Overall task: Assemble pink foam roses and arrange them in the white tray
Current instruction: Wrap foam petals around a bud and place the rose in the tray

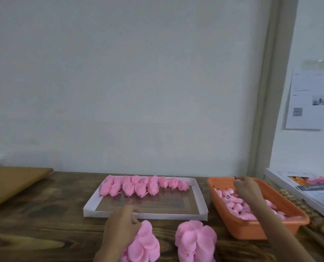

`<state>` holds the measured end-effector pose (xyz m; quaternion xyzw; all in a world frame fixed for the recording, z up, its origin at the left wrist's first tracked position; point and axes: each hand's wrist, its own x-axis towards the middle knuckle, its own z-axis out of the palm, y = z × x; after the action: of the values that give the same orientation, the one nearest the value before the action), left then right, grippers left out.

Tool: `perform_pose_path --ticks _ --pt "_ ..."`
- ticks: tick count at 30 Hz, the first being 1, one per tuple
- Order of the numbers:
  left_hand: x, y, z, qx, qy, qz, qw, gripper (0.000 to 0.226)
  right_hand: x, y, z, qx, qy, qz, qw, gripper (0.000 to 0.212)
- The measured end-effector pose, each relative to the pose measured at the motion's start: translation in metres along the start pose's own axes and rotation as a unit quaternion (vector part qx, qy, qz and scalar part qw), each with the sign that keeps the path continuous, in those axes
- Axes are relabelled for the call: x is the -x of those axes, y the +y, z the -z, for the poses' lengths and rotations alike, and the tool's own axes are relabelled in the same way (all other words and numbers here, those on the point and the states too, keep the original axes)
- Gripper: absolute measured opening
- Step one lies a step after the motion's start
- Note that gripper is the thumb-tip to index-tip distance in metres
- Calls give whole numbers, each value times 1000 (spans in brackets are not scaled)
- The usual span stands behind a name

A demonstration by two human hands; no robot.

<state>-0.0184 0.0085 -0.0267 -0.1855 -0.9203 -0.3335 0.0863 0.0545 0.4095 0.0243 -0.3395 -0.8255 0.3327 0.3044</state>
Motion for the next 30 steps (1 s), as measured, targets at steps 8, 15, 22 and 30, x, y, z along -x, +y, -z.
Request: perform_pose_path --ticks 8,15,22,30 --pt "-10 -2 -3 36 -46 20 998 26 62 -61 -22 -225 -53 102 968 19" --pt "-10 -5 -1 -7 -67 2 998 4 87 -82 -42 -227 -103 142 958 24" --pt "-8 -9 3 8 -84 47 995 18 98 -85 -61 -201 -134 168 956 6" --pt "-14 -10 1 82 -64 43 994 4 96 -90 -79 -234 -157 145 948 12"
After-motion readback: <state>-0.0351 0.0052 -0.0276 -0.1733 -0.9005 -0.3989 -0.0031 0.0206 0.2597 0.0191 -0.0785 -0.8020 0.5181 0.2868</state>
